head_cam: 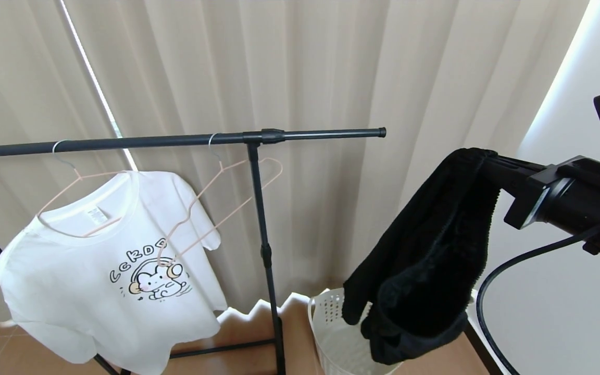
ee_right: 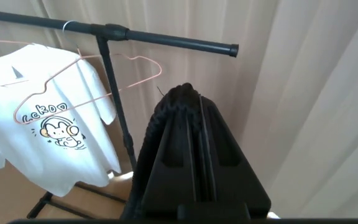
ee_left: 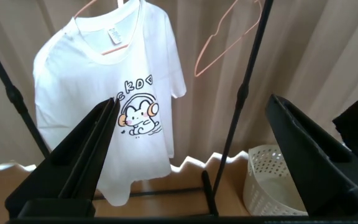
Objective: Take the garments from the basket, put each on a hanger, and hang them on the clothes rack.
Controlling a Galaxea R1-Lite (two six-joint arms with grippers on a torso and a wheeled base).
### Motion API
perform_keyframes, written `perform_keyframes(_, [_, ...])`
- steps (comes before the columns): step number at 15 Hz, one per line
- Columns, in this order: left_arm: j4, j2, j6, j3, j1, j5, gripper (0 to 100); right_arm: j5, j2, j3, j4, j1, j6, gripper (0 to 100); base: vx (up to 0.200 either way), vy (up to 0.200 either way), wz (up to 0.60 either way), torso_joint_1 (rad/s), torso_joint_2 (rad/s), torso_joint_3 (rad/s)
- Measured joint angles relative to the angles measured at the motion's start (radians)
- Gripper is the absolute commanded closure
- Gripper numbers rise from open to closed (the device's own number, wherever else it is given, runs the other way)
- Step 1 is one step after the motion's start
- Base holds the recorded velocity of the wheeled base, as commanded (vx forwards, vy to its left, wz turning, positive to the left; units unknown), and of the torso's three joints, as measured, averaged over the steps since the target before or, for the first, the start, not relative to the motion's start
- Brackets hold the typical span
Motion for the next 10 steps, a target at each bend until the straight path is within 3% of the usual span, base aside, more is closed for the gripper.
perform_keyframes(3, [0.001,0.000,-0.001,0.000,0.000,-0.001,0,0.000,0.001,-0.001,0.000,0.000,0.000,100,-0.200,0.000,0.00,0.001,0.00,-0.006])
perform_keyframes(10, [0.001,0.000,0.000,0.000,0.000,-0.003,0,0.001,0.000,0.001,0.000,0.002,0.001,100,0.000,0.200,0.00,-0.006,0.00,0.004])
